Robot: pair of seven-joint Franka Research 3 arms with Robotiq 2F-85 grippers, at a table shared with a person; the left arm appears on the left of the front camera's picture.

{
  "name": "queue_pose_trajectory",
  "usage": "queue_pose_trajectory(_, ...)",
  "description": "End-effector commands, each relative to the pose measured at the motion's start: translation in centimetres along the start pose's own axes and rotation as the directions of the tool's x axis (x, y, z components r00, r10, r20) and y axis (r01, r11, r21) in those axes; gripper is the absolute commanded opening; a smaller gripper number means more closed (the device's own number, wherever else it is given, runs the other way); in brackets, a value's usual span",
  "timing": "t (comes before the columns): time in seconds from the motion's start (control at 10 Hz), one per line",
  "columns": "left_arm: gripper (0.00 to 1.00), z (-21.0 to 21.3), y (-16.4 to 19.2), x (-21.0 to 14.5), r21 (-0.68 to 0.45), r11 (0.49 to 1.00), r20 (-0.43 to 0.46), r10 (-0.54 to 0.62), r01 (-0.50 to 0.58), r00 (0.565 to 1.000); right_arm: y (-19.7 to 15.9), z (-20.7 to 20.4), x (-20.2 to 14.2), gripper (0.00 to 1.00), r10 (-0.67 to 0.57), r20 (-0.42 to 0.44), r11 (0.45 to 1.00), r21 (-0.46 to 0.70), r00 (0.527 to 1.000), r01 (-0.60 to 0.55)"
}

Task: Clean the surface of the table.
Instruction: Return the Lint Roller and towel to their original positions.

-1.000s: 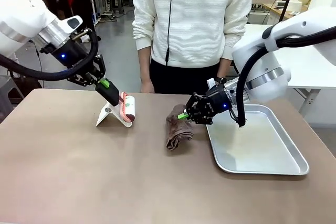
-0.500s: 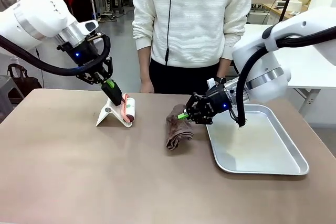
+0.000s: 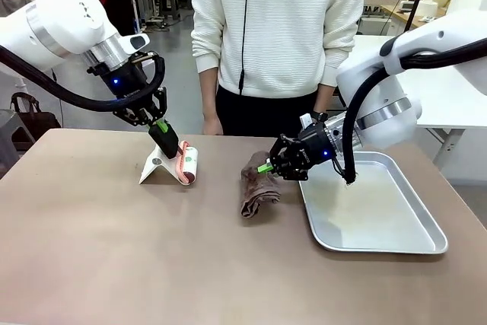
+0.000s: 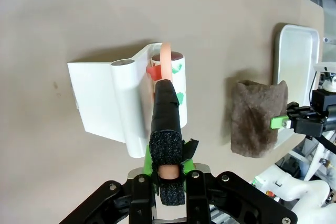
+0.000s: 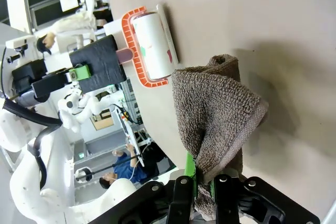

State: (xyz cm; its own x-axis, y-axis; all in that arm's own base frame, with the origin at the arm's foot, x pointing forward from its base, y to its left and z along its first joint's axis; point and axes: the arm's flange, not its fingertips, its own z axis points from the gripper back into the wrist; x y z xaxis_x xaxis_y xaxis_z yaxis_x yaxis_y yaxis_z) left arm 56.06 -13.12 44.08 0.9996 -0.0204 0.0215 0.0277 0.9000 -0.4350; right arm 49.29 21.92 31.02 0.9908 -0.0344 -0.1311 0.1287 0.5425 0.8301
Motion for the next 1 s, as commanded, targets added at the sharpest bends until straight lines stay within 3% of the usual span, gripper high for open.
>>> queue_pose_trajectory(0.0, 0.22, -0.15, -0.17, 0.55, 0.019, 1.0, -0.019, 0.014, -0.014, 1.0, 0.23, -0.08, 0.03, 0.12, 0.0, 0.002, 1.0, 0.009, 1.0, 0.0)
queue_pose_trajectory(0.3, 0.22, -0.26, 0.16, 0.68, 0.012, 1.0, -0.006, 0.017, -0.016, 1.0, 0.0, -0.07, -0.04, 0.12, 0.005, -0.028, 1.0, 0.003, 1.0, -0.005)
queue_pose_trajectory(0.4, 0.22, -0.35, 0.34, 0.72, 0.014, 1.0, -0.009, 0.023, -0.023, 1.0, -0.1, 0.04, -0.18, 0.22, 0.016, -0.088, 1.0, 0.012, 0.996, -0.015)
queue_pose_trajectory(0.5, 0.8, -0.27, 0.41, 0.69, 0.017, 1.0, -0.006, 0.025, -0.025, 1.0, -0.12, 0.09, -0.23, 0.69, 0.015, -0.1, 1.0, 0.014, 0.995, -0.013)
queue_pose_trajectory(0.6, 0.8, -0.09, 0.47, 0.65, 0.017, 0.999, -0.005, 0.032, -0.032, 0.999, -0.17, 0.15, -0.22, 0.79, 0.011, -0.105, 1.0, 0.006, 0.994, -0.011)
queue_pose_trajectory(0.7, 1.0, 0.04, 0.47, 0.54, 0.025, 0.999, -0.002, 0.036, -0.036, 0.999, -0.25, 0.28, -0.21, 1.0, 0.008, -0.1, 1.0, -0.003, 0.995, -0.008)
queue_pose_trajectory(0.8, 0.82, 0.15, 0.35, 0.41, 0.027, 0.999, 0.004, 0.033, -0.033, 0.999, -0.31, 0.43, -0.23, 1.0, 0.003, -0.088, 1.0, -0.01, 0.996, -0.003)
queue_pose_trajectory(0.9, 1.0, 0.21, 0.32, 0.33, 0.023, 0.999, 0.007, 0.031, -0.031, 0.999, -0.34, 0.5, -0.26, 1.0, -0.001, -0.073, 1.0, -0.023, 0.997, 0.0)
